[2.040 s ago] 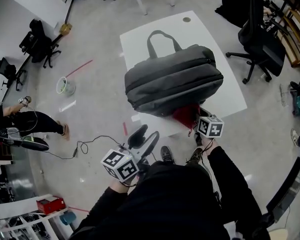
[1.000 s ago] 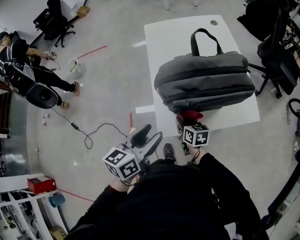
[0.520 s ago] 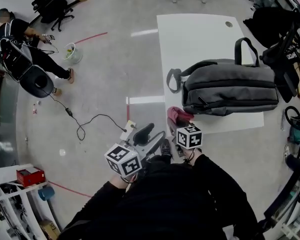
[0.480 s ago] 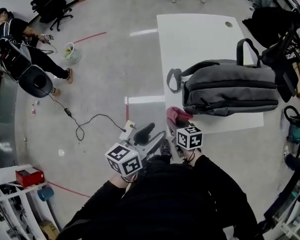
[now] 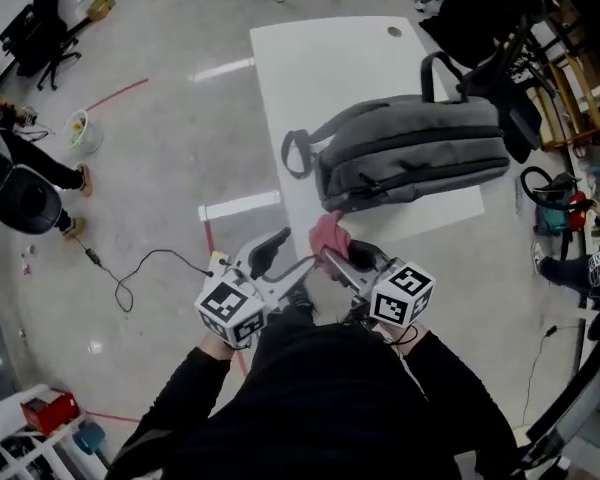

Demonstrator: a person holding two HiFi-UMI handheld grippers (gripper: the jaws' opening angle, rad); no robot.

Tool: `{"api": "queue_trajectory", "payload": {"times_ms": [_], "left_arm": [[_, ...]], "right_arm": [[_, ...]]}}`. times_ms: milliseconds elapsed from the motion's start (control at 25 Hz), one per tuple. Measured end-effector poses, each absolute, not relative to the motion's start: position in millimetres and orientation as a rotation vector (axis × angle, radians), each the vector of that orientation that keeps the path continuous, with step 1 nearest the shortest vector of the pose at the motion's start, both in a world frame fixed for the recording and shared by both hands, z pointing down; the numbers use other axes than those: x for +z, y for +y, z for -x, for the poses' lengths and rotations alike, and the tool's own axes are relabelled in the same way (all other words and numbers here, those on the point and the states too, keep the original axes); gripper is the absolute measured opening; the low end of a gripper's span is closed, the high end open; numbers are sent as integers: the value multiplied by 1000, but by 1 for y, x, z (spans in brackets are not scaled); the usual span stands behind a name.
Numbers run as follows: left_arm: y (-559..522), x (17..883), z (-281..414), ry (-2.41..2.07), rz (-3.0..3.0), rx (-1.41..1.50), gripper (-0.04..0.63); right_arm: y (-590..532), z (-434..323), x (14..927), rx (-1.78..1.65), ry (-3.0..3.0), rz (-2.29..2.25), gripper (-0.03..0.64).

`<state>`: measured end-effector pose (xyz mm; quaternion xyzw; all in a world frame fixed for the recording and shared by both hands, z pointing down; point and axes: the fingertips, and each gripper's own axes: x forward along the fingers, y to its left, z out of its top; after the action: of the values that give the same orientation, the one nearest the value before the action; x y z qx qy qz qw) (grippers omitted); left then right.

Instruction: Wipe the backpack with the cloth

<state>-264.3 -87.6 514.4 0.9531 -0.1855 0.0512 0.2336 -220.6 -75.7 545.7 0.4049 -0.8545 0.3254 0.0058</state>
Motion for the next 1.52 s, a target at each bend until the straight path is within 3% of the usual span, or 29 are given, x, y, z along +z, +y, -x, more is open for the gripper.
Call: {"api": "queue_trajectory", "payload": {"times_ms": [120, 440, 720, 1000, 1200, 1520], "left_arm": [[-87, 500, 259, -445, -2519, 36, 272], [-32, 458, 181, -439, -2376, 37, 270], [52, 436, 69, -524, -2378, 27, 268], [117, 450, 104, -593, -2313, 55, 268], [128, 450, 85, -635, -2314, 47, 268], [119, 427, 102, -532, -2420, -13, 268]], "right_arm": [[-70, 219, 520, 883, -2703, -1302, 63], [-12, 141, 452, 923, -2859, -1393, 64], [76, 20, 427, 708, -2869, -1450, 63], [135, 32, 441, 746, -2857, -1473, 62], [153, -5, 457, 785, -2806, -1523, 61], [153, 20, 429, 562, -2739, -1637, 61]]}}
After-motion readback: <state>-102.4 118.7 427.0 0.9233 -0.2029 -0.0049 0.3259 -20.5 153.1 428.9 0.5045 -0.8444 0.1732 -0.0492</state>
